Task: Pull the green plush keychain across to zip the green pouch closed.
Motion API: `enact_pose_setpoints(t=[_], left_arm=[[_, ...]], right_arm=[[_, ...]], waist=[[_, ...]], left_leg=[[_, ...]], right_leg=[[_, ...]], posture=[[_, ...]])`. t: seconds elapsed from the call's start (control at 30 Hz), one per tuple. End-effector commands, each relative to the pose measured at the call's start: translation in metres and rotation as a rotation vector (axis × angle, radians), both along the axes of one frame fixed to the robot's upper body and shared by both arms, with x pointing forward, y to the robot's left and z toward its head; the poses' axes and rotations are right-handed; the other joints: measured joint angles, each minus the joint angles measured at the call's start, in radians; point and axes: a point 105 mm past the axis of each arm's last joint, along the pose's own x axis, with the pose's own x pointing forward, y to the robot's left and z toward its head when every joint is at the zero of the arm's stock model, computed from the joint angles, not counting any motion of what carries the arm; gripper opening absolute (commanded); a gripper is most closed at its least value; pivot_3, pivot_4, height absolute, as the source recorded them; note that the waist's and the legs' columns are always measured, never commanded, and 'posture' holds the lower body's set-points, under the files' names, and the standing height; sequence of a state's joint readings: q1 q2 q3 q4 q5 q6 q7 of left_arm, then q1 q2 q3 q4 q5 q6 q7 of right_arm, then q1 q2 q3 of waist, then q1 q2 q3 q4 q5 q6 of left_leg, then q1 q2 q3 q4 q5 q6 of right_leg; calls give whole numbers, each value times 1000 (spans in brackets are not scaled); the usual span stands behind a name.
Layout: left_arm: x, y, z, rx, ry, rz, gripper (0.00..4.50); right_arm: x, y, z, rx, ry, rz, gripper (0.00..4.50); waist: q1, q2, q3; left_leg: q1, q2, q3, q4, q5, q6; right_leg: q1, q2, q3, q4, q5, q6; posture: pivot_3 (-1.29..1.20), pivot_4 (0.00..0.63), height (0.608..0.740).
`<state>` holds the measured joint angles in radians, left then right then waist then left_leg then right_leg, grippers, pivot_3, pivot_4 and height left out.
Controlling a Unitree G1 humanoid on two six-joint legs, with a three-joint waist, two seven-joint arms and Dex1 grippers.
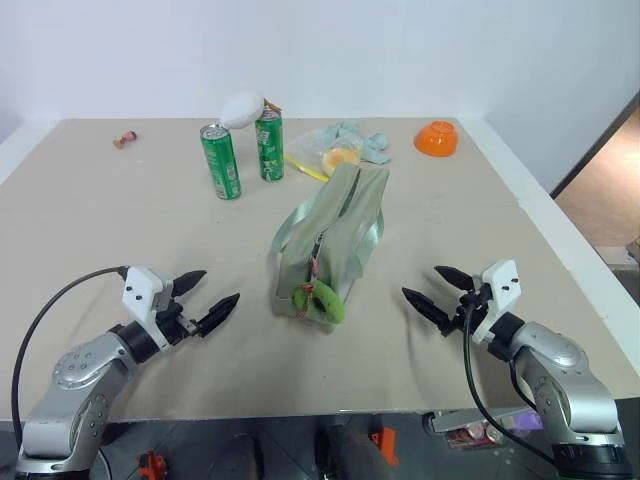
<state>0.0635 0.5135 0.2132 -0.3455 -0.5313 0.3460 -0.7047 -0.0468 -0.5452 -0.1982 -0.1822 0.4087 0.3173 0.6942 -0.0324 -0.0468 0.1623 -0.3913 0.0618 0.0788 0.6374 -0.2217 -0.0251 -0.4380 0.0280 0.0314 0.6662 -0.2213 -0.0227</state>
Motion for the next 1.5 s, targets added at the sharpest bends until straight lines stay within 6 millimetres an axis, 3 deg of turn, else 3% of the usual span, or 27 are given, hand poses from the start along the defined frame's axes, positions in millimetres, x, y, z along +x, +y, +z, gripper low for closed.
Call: enact_pose_setpoints(t=[0.03, 0.2, 0.33, 0.43, 0.57, 0.8, 1.1, 1.27, 1.5], left_arm=[[1, 0, 16, 17, -62, -24, 4450], [-7, 0, 33, 28, -141, 2, 4450], [-27, -16, 33, 15, -121, -51, 4450], [-39, -26, 29, 19, -93, -88, 4450], [-39, -30, 30, 16, -98, -81, 4450], [-36, -32, 32, -3, -104, -35, 4450], [-42, -34, 42, -63, -107, -70, 4450], [-49, -46, 66, -59, -161, -202, 4500], [-39, -52, 90, -27, -207, -279, 4500]], right_arm=[[-1, -3, 17, -16, -70, 4, 4500], [26, -8, 57, -84, -170, 112, 4500], [61, -4, 89, -170, -236, 225, 4500], [86, 5, 107, -263, -275, 313, 4500], [108, 26, 117, -410, -316, 419, 4500], [113, 67, 133, -664, -490, 572, 4500], [113, 82, 127, -793, -523, 649, 4500], [114, 78, 122, -821, -519, 641, 3084], [114, 75, 124, -825, -518, 628, 514]], waist=[[0, 0, 0], [-12, 0, 2], [-19, -1, 2], [-19, -2, 3], [-14, -2, 4], [-16, -1, 4], [-15, -1, 4], [-16, -1, 4], [-17, -1, 4]], left_leg=[[0, 0, 0, 0, 0, 0], [0, 0, 2, 0, 0, 0], [3, -2, 7, 1, 1, 1], [4, -2, 6, 0, 1, 2], [3, -1, 7, -2, 1, 2], [0, 1, 7, -2, 0, 3], [1, 0, 10, -1, -1, 3], [2, 1, 10, -1, -1, 3], [3, 2, 10, -1, -1, 3]], right_leg=[[0, 0, 0, 0, 0, 0], [0, 0, 3, 0, 1, 1], [0, 1, 8, 0, 4, 2], [0, 2, 8, 0, 4, 1], [-1, 3, 8, 0, 4, -2], [-3, 1, 9, -1, 3, -2], [-3, -2, 11, 0, 3, 0], [-3, 0, 11, 0, 3, -1], [-2, 2, 11, 1, 3, -3]], posture=[[0, 150, 740], [0, 150, 740], [0, 150, 740], [0, 150, 740], [0, 150, 740], [0, 150, 740], [0, 150, 740], [0, 150, 740], [0, 150, 740]])
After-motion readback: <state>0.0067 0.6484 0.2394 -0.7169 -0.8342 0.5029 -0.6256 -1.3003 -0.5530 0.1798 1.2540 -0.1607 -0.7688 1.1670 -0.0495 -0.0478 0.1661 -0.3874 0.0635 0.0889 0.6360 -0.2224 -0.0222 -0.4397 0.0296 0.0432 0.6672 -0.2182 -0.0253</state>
